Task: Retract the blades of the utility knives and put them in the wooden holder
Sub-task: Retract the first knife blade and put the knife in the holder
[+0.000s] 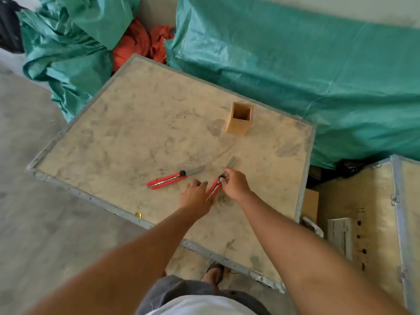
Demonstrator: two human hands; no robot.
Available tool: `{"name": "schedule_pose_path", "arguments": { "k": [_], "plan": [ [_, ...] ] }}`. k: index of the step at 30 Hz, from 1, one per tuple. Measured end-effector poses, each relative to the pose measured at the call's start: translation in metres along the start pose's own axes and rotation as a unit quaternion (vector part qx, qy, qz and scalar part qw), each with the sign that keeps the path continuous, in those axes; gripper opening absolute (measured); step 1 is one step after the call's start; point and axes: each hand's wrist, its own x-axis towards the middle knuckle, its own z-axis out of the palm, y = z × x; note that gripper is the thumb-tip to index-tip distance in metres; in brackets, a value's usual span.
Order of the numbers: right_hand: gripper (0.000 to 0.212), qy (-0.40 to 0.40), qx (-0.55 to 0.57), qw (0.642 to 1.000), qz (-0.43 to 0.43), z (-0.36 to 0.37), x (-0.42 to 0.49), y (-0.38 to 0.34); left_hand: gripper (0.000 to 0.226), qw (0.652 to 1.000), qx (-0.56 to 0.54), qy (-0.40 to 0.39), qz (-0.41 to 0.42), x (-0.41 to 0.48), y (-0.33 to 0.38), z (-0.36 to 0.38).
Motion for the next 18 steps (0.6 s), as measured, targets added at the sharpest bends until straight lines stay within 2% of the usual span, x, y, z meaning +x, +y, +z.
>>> {"name": "schedule_pose_path", "arguments": {
  "k": [3, 10, 15, 18],
  "plan": [
    [0.034, 0.017, 0.035, 0.999, 0.025, 0.008, 0.0, 0.003, 0.055, 1.0, -0.001, 0.001, -0.023, -0.006, -0.002, 0.012],
    [0.023, 0.044, 0.149, 0.983, 0.094, 0.017, -0.002, 0.005, 0.036, 0.998, -0.047, 0.036, -0.003, -0.012, -0.008, 0.019],
    [0.007, 0.057, 0.272, 0.953, 0.118, 0.01, -0.009, 0.01, 0.049, 0.991, -0.133, 0.027, 0.015, -0.027, -0.01, 0.006],
    [0.012, 0.028, 0.341, 0.933, 0.109, -0.012, -0.02, 0.006, 0.054, 0.979, -0.203, 0.002, 0.03, -0.039, -0.009, -0.015]
  ]
}}
